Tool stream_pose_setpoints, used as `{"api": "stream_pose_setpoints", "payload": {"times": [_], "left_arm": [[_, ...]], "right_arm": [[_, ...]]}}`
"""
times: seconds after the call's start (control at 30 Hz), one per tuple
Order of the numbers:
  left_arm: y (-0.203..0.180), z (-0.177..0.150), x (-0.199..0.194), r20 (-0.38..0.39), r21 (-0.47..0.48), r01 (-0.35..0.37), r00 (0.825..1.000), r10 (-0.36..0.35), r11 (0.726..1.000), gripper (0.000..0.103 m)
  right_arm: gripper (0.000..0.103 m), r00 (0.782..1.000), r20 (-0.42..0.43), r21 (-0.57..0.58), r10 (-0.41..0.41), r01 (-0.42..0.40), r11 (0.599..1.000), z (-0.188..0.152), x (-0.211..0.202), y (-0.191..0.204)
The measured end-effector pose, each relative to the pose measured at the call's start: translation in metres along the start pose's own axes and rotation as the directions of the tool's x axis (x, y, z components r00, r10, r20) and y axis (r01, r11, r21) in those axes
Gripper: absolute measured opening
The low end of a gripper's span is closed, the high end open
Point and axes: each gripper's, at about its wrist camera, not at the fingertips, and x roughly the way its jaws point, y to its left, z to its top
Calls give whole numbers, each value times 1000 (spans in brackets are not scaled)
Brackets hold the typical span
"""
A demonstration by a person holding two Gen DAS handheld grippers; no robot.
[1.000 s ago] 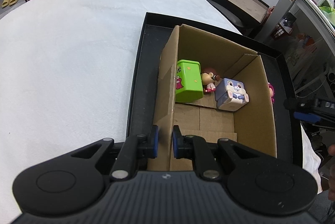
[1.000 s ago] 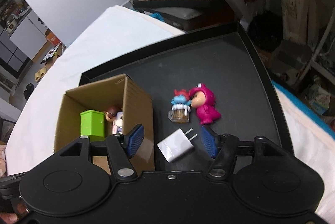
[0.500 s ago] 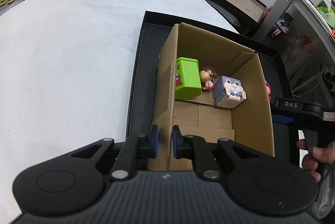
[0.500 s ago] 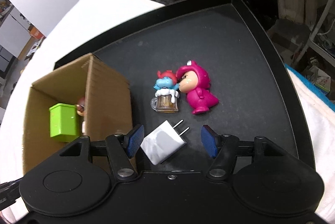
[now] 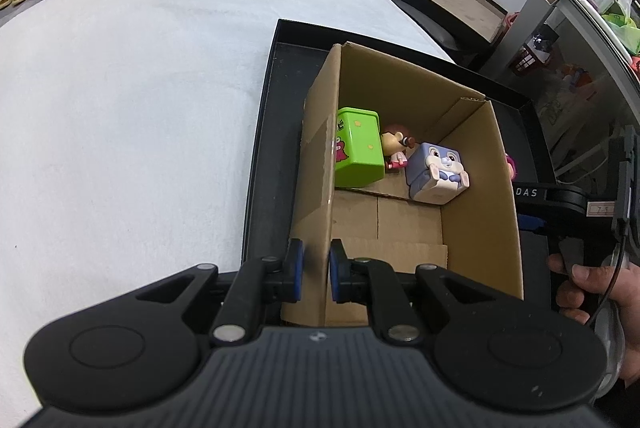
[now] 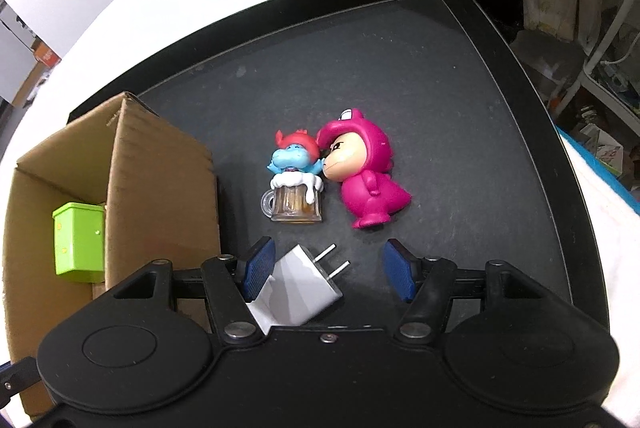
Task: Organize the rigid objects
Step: 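Move the right tool down to the white charger and close on it, then lift the white charger with the right tool and carry it over the box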
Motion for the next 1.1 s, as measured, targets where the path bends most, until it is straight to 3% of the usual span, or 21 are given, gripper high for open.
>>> {"api": "stream_pose_setpoints", "payload": {"times": [0.87,0.97,1.03,1.1], "left_arm": [[-2,-1,-1,2,-1,-13,1000,13,1000,12],[-2,-1,0,2,-1,-12,1000,12,1000,12],[-1,-1,-1,2,-2,-11,1000,11,1000,12],[-1,-1,-1,2,-4,-10,1000,10,1000,12]], "right_arm": [[60,994,-102,-76,-43,35,996,-35,-3,-14],[53,994,-99,-86,-50,42,995,-36,-4,-16],[38,993,-98,-106,-58,48,993,-37,-4,-15],[37,993,-96,-126,-64,51,991,-38,-5,-12]]}}
